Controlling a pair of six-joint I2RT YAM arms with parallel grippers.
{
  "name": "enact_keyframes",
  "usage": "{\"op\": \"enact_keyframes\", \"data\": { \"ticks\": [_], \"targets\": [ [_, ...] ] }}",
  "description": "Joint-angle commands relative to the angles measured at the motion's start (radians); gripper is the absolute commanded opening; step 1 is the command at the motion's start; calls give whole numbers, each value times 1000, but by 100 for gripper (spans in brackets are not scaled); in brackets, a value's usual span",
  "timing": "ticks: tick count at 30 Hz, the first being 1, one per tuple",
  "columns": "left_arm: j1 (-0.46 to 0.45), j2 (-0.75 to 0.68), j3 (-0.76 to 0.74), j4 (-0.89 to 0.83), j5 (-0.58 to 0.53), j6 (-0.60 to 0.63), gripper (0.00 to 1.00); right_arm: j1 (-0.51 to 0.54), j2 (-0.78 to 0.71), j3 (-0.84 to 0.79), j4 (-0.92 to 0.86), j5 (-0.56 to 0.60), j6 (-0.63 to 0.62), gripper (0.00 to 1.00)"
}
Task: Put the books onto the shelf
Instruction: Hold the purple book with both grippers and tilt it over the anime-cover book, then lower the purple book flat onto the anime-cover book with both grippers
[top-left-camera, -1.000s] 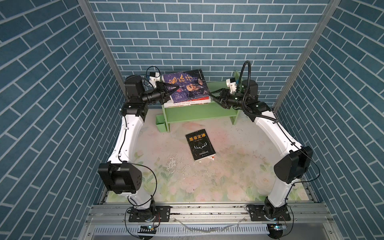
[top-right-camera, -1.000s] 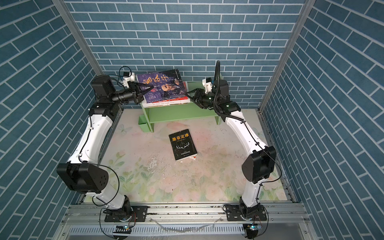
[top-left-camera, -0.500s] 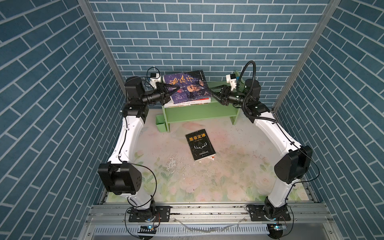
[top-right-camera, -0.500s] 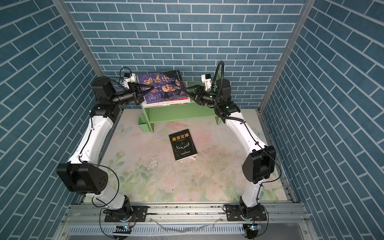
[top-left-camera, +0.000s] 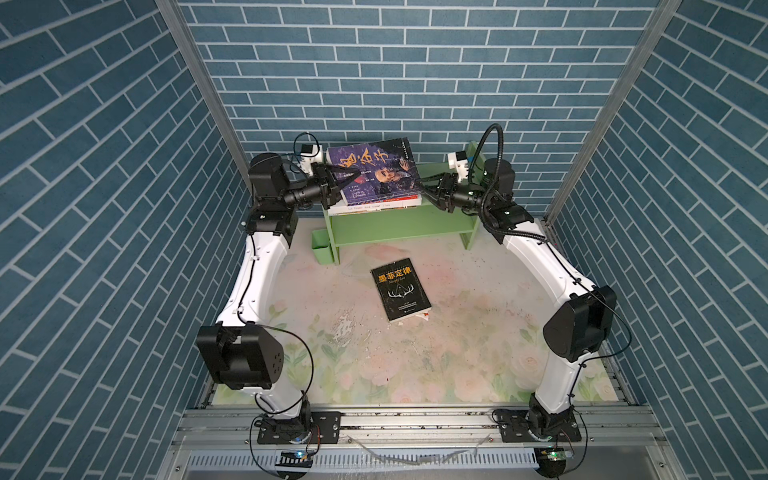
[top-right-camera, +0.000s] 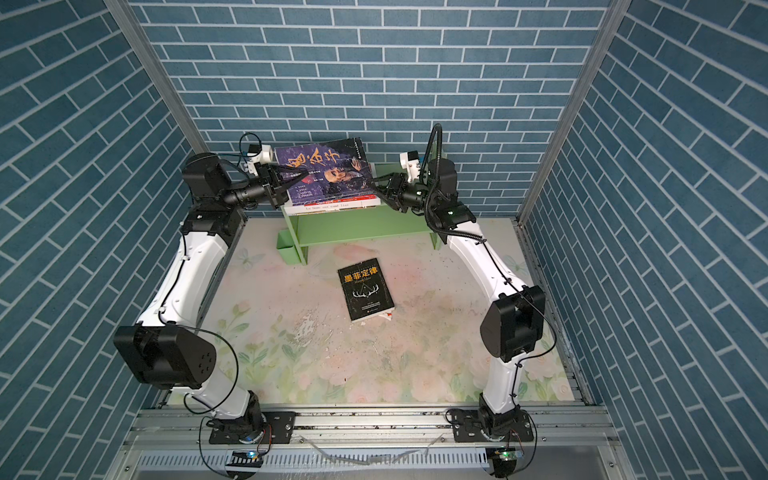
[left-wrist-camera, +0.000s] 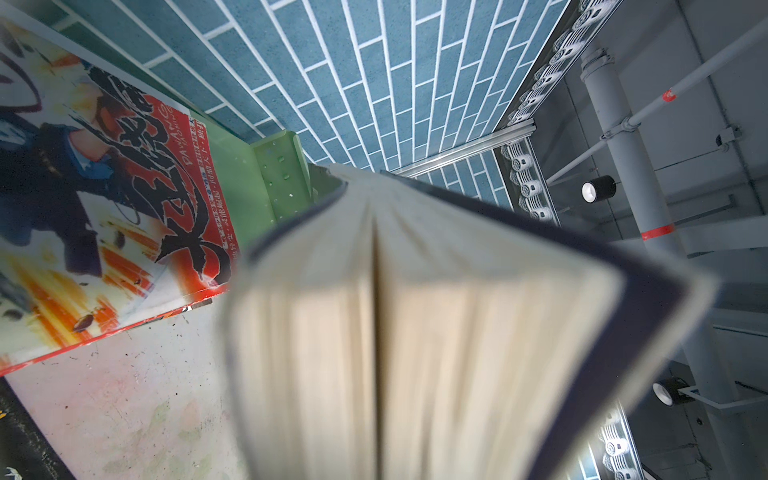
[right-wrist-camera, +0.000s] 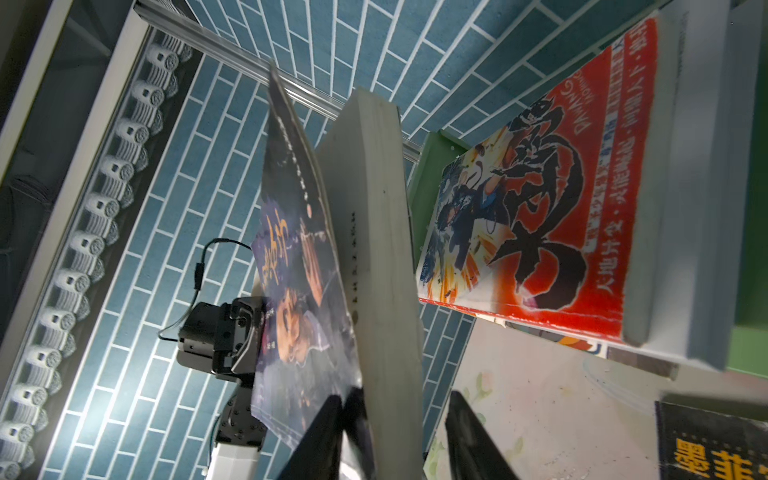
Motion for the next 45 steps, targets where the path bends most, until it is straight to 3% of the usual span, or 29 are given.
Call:
{"op": "enact_keyframes", "data": {
  "ticks": [1,5,13,20,32,39,42,45],
  "targets": [
    [2,-11,9,88,27,2,24,-3,20,35,106,-21,78,32],
    [2,18,32,87,37,-1,24,0,45,33,216,-58,174,27],
    [2,77,100,75,50,-1,24,3,51,35,223,-76,178,26],
    [2,105,124,65,62,3,24,3,65,55,214,-90,178,39],
    [2,100,114,70,63,8,24,3,104,92,187,-91,200,36],
    [2,91,101,80,64,8,24,4,126,102,229,-110,248,50],
    [2,94,103,81,64,8,24,6,126,100,225,-115,249,50],
    [2,99,106,81,61,6,24,6,125,97,220,-118,249,43]
  ]
}}
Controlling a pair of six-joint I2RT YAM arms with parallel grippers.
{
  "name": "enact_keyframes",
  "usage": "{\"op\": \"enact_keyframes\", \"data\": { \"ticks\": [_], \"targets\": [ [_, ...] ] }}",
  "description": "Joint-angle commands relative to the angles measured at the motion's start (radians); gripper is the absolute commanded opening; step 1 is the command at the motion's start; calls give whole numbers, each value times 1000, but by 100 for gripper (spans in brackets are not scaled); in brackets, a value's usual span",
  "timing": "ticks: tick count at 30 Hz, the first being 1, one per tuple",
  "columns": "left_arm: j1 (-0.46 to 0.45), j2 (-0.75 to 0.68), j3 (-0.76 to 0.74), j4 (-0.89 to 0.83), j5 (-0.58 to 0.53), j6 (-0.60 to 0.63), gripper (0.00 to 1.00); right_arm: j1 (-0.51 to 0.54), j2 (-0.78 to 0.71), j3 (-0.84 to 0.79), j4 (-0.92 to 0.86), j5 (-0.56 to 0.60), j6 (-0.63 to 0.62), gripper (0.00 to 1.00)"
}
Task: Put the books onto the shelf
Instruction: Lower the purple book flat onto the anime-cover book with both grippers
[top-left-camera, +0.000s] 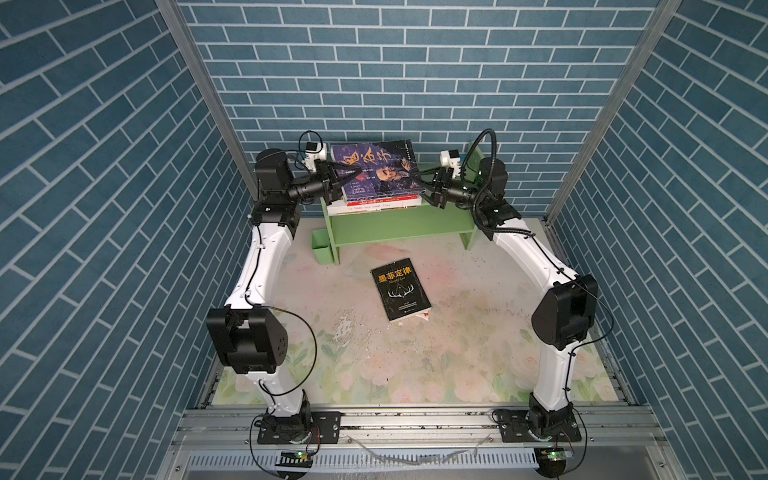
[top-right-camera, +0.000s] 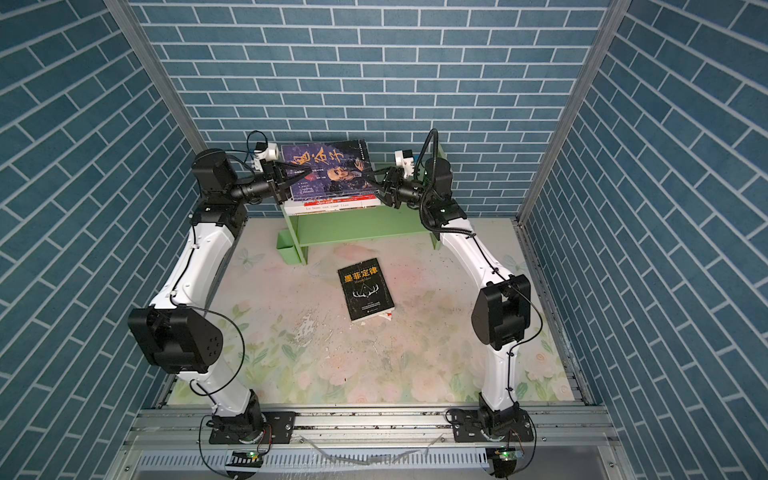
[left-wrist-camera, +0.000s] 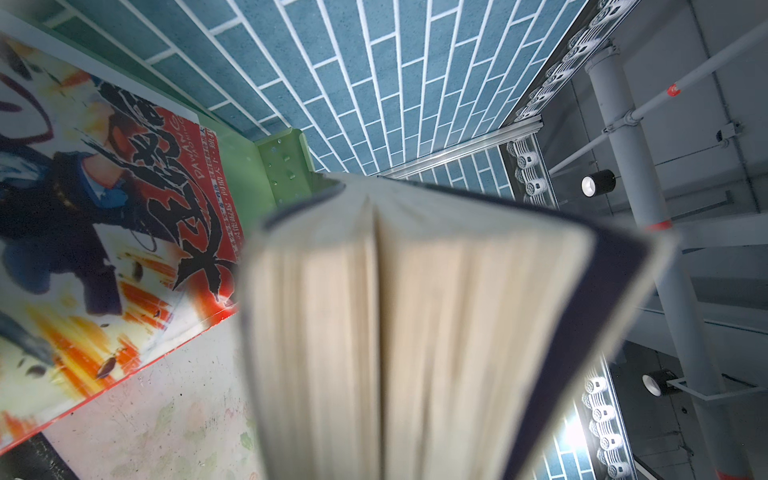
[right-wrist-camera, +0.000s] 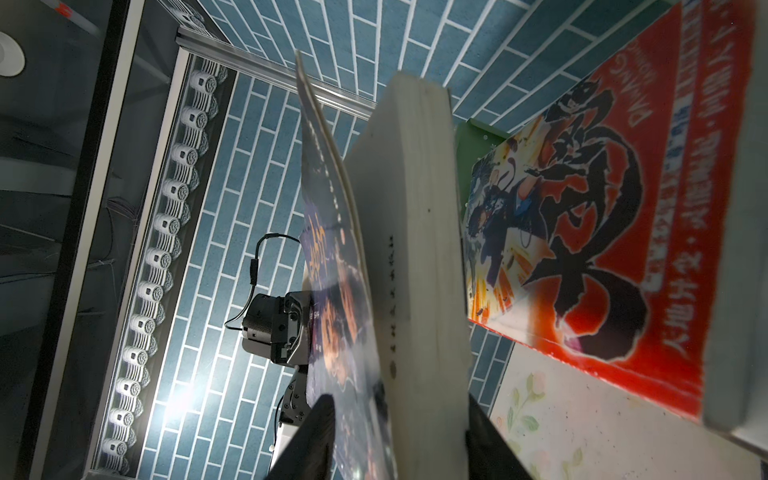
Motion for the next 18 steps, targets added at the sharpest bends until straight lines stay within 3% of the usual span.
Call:
{"op": "enact_keyframes", "data": {
  "ticks": [1,5,9,12,15,18],
  "targets": [
    [-2,-8,22,62,13,13,24,6,8,30,39,-24,28,40],
    [-2,1,27,62,12,12,24,5,5,31,45,-29,28,35],
    [-2,6,31,58,10,13,25,6,2,35,54,-24,28,18],
    [-2,8,34,48,7,21,36,4,-4,31,88,4,25,11],
    [4,12,71,-82,-14,111,46,-1,-8,35,110,48,12,8],
    [16,15,110,-219,-75,193,63,-5,-12,49,105,97,-21,5]
  ]
}}
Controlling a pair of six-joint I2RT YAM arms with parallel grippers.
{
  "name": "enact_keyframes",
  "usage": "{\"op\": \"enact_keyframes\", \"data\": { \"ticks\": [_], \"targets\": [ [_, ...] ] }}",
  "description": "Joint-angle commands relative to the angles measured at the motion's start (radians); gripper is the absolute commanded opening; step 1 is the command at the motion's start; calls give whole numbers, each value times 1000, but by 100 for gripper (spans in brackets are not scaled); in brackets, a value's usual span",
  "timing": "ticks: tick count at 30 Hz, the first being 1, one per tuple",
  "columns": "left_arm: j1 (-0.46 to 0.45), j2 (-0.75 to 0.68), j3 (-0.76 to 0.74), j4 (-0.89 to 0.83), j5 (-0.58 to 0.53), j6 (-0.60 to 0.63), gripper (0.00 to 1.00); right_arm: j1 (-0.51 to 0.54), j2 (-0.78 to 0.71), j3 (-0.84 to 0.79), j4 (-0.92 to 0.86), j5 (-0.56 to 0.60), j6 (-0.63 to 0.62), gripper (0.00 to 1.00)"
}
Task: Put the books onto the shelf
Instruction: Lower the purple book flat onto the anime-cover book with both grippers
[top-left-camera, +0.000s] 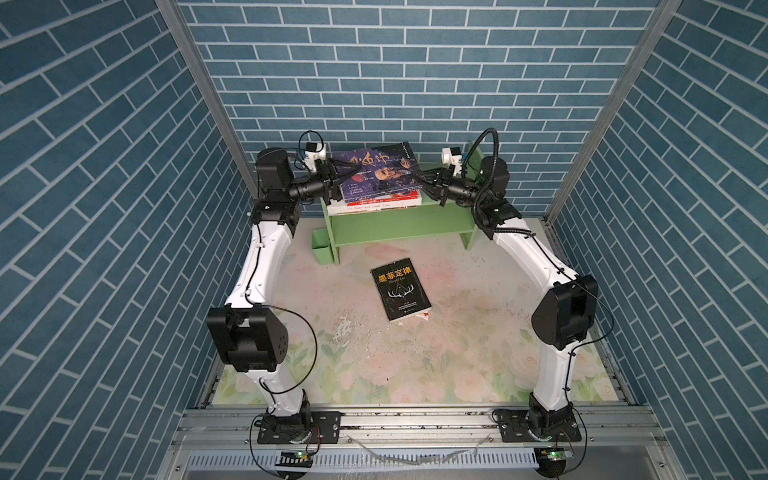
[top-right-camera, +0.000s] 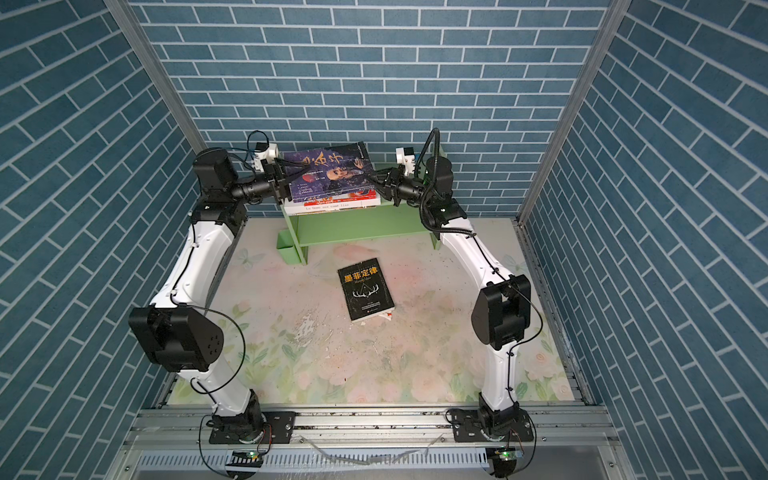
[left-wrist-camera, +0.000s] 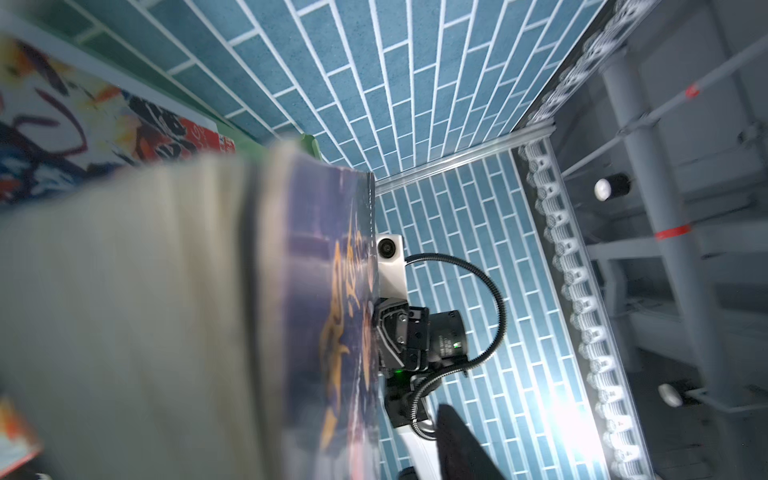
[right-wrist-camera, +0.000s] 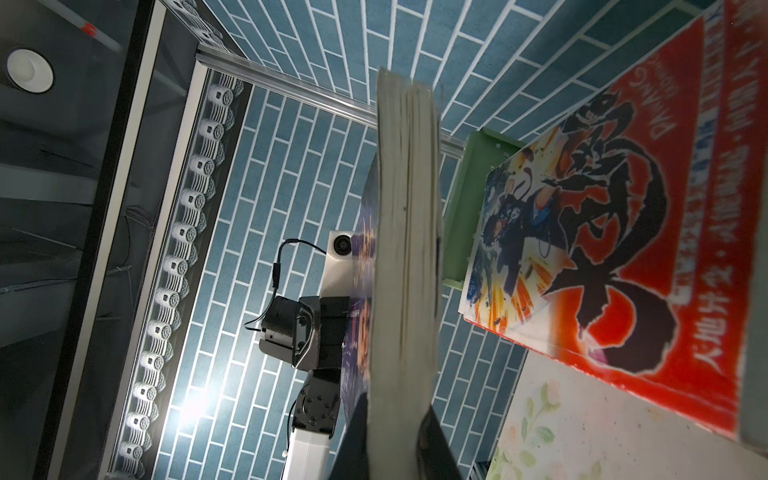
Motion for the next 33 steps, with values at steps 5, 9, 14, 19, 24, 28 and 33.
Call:
{"op": "enact_keyframes", "data": {
  "ticks": [5,9,14,19,24,28,33],
  "targets": [
    [29,0,74,-143,-106,138,67,-11,20,134,-17,107,-106,4],
    [35,-5,101,-291,-168,238,69,-10,87,254,-142,106,-176,4],
    [53,-46,120,-508,-278,390,73,-11,141,363,-242,100,-224,4],
    [74,-101,45,-496,-307,392,75,-10,186,411,-259,93,-221,4],
    [96,-159,-41,-496,-345,393,79,-11,197,417,-288,99,-236,4],
    [112,-203,-97,-474,-369,386,82,-11,195,405,-295,114,-249,4],
    [115,-232,-146,-425,-355,364,85,-9,198,394,-292,111,-245,4]
  ]
}}
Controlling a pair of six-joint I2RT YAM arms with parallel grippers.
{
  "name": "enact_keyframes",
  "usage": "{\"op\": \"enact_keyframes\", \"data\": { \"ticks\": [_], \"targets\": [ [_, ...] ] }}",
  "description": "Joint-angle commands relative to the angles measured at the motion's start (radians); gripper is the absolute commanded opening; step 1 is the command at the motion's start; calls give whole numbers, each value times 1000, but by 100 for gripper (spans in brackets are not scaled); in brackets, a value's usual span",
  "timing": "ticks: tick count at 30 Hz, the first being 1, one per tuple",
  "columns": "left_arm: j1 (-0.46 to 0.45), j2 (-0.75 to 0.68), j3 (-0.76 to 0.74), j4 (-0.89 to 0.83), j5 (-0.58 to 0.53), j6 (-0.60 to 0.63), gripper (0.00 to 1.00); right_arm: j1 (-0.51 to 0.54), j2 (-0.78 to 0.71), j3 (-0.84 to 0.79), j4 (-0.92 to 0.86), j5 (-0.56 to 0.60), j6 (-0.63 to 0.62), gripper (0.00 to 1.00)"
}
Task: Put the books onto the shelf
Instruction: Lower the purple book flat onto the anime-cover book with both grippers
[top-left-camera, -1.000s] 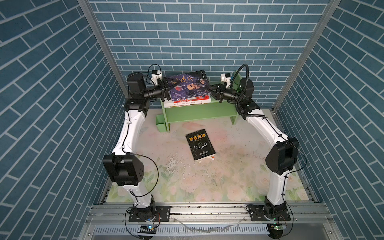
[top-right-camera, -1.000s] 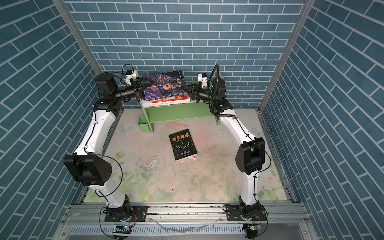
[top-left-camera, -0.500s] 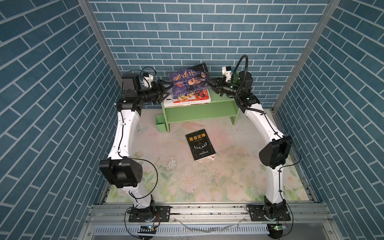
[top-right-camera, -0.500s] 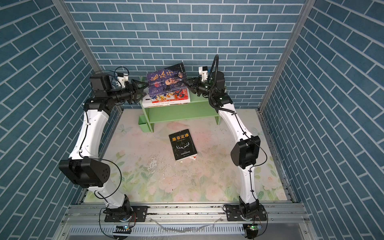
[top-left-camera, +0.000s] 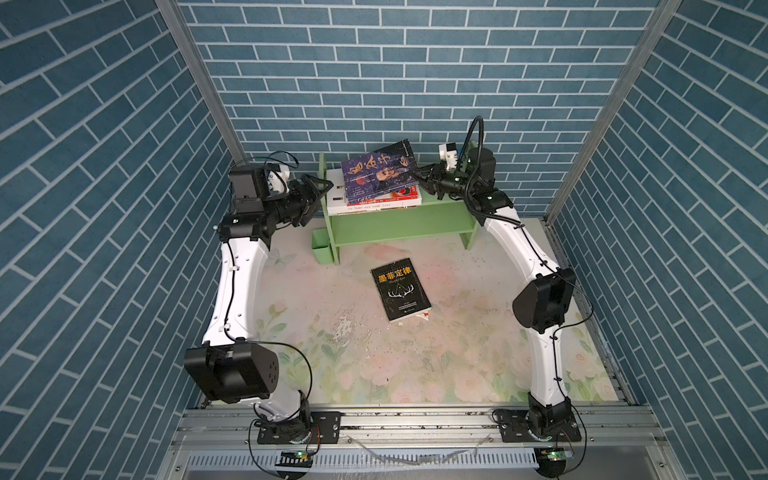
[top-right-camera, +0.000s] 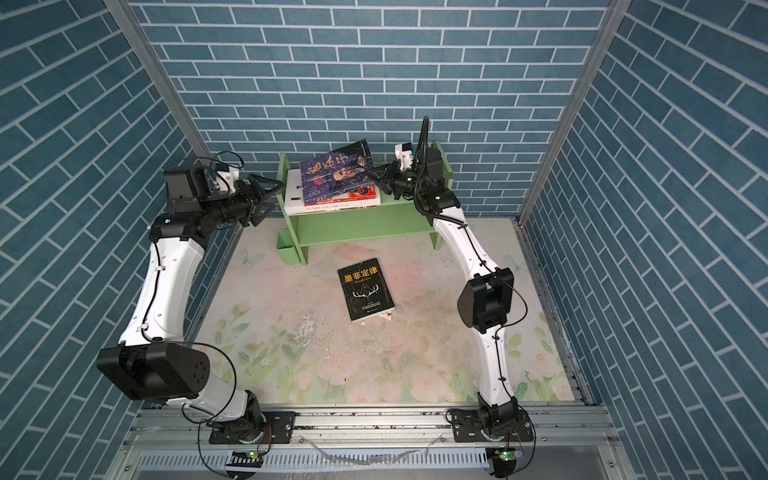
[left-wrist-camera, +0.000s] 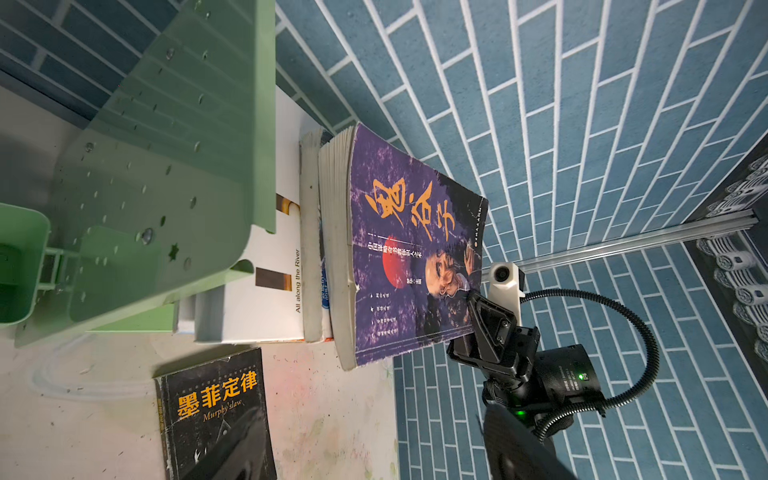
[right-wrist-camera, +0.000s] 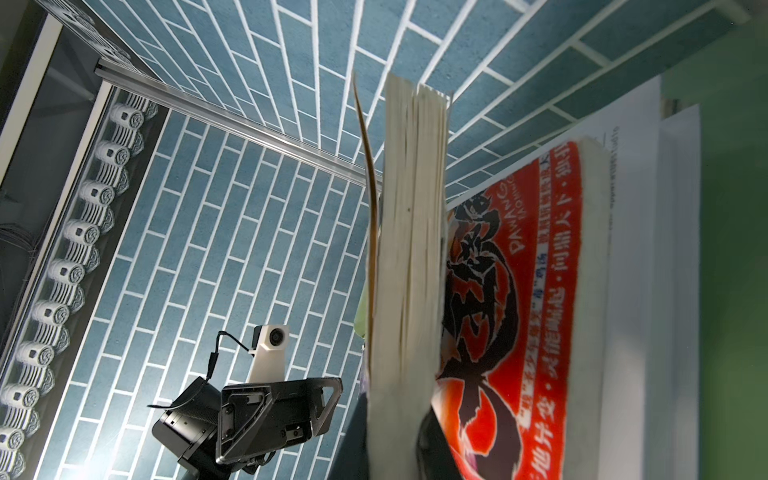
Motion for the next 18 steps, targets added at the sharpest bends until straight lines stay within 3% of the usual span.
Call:
{"op": "enact_keyframes", "data": {
  "ticks": [1,11,18],
  "targets": [
    [5,-28,-28,47,3,-4,85,0,-21,17,64,4,-18,4],
    [5,-39,-64,76,5,-23,85,13,-67,-116,150,89,-26,3],
    [6,-41,-75,82,13,-27,85,15,-61,-93,149,107,-28,3]
  ]
}}
